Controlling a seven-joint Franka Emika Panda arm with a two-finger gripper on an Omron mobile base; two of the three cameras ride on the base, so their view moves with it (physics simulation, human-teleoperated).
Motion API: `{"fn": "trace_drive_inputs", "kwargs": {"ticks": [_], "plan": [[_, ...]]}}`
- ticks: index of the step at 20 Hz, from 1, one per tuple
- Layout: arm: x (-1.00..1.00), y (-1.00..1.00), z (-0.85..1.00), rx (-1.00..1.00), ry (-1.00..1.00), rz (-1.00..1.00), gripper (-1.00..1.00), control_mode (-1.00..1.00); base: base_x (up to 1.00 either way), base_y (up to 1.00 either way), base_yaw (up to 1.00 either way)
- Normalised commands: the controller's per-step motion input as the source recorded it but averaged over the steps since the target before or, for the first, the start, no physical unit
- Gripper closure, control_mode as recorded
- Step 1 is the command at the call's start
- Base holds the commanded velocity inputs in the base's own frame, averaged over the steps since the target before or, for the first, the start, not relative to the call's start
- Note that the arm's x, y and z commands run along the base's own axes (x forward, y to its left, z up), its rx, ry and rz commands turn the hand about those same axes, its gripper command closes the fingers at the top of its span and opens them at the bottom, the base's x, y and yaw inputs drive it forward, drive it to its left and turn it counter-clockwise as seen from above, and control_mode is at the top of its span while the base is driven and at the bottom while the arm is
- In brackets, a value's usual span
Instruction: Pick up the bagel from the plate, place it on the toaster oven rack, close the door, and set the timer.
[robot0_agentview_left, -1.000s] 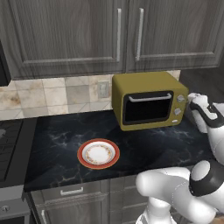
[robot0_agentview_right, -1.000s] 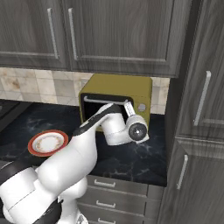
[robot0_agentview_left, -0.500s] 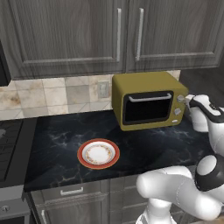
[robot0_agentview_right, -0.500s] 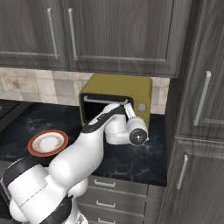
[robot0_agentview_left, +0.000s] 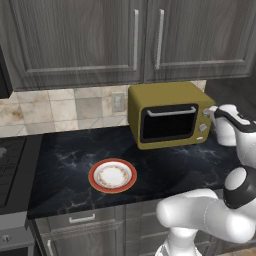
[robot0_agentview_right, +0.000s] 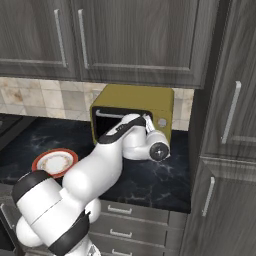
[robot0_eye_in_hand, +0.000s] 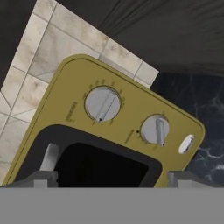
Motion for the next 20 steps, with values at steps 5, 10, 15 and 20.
{"fn": "trace_drive_inputs", "kwargs": {"ticks": [5,10,15,20], "plan": [[0.16,0.0,0.0,0.0,0.0,0.02,-1.0,-1.0,0.0,0.0,0.0],[0.15,-0.04,0.0,0.0,0.0,0.03,-1.0,-1.0,0.0,0.0,0.0],[0.02,-0.04,0.0,0.0,0.0,0.05,-1.0,-1.0,0.0,0.0,0.0],[-0.02,0.0,-0.01,0.01,0.0,0.01,-1.0,-1.0,0.0,0.0,0.0]]}}
